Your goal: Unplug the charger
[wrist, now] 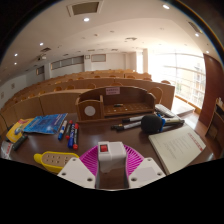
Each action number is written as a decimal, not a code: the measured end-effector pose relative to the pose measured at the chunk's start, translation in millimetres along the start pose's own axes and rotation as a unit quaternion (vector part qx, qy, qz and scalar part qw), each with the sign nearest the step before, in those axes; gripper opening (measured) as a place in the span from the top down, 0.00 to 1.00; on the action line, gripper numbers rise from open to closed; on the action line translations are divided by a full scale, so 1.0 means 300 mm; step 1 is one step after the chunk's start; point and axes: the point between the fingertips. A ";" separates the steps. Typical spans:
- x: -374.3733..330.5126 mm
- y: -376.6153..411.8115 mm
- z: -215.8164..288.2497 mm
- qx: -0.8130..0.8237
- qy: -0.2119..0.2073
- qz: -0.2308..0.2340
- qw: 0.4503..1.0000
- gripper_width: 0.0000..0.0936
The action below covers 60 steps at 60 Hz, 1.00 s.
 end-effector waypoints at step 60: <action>-0.738 0.009 -0.036 -0.053 0.045 0.006 0.998 0.09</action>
Point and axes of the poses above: the point between the fingertips, and its own axes, seen from behind it with the camera up: y to the left, z up, x forward, the way the camera looks, and after that the axes turned 10 degrees about -x, right-handed
